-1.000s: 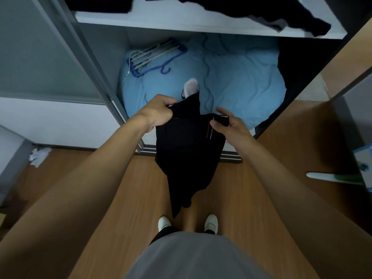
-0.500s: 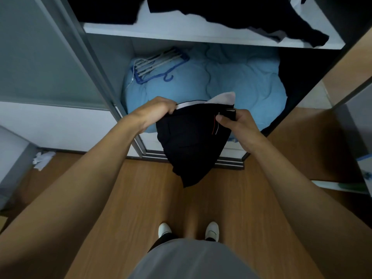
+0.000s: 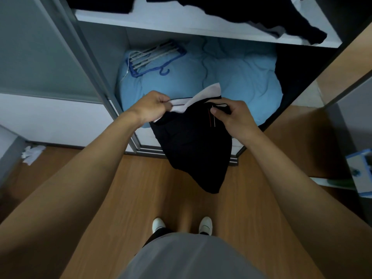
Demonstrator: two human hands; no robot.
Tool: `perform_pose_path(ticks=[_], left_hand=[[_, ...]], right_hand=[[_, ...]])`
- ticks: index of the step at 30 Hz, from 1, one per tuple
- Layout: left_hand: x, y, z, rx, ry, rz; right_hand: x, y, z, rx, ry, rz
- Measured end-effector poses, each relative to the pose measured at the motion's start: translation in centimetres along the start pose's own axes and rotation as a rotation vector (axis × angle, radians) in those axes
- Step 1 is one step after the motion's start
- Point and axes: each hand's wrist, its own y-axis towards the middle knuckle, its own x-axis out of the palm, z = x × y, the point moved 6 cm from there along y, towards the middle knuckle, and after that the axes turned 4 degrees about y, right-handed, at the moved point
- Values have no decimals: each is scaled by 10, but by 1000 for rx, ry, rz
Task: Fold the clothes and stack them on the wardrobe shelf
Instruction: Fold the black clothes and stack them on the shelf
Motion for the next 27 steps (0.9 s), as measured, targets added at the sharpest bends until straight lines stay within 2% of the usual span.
perform_pose_path(ticks=[3,5,8,11,13,17,21,23,27], left_hand=[[-7,3,5,-45,-296,118],[-15,8,5,-82,-382,200],[-24,13,6,-108,-337,256],[-23,9,19,-14,-271,191],[-21,3,33,87,-196,149],[-32,-5,43,193,-134,242],[-52,-9,32,123,-217,447],[-58,-11,27,79,-235,489],[-52,-14,27,64,-315,406]], right_hand=[[2,-1,-7,-135,-128,-76],[3,-4,-10,-217,-208,-122],[5,-7,-20,-436,-414,-104],[20,-1,-27,-550,-608,-174],[31,7,-23,-490,-686,-281],[36,12,0,-213,-777,-482],[38,-4,19,28,-794,-660],[42,-4,21,29,-778,-661],[53,-1,21,-121,-747,-641]])
